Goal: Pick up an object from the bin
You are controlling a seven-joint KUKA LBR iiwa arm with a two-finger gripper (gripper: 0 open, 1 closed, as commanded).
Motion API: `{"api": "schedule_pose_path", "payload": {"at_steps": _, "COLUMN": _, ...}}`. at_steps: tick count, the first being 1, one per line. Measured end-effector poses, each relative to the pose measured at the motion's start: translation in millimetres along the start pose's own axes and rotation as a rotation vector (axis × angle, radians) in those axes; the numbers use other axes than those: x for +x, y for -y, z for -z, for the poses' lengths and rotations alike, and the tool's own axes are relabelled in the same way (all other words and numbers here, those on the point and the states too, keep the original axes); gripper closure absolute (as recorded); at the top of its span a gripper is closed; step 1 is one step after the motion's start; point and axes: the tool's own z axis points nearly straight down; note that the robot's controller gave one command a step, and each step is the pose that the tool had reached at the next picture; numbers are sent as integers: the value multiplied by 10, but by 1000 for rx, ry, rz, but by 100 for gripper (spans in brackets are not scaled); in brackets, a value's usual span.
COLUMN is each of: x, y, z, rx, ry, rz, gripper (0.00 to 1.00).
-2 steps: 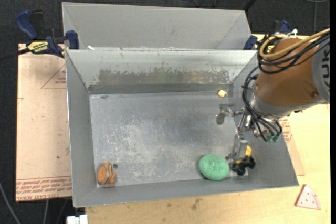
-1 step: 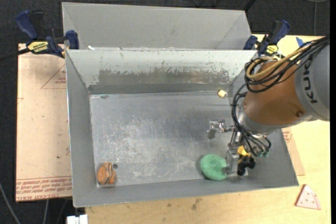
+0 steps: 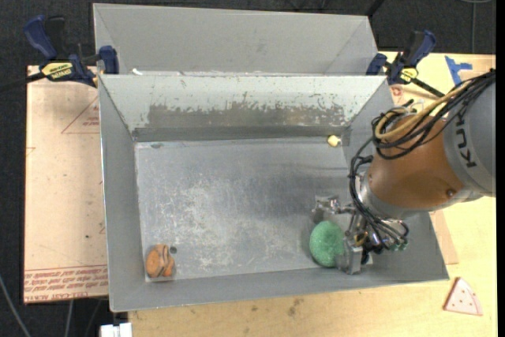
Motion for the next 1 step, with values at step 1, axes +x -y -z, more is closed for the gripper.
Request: {"api": "schedule_pose_path", "payload": {"at_steps": 1, "x": -179, "y": -388, "z": -8, "rx": -4, "ry": -19, "rz": 3, "gripper": 100}}
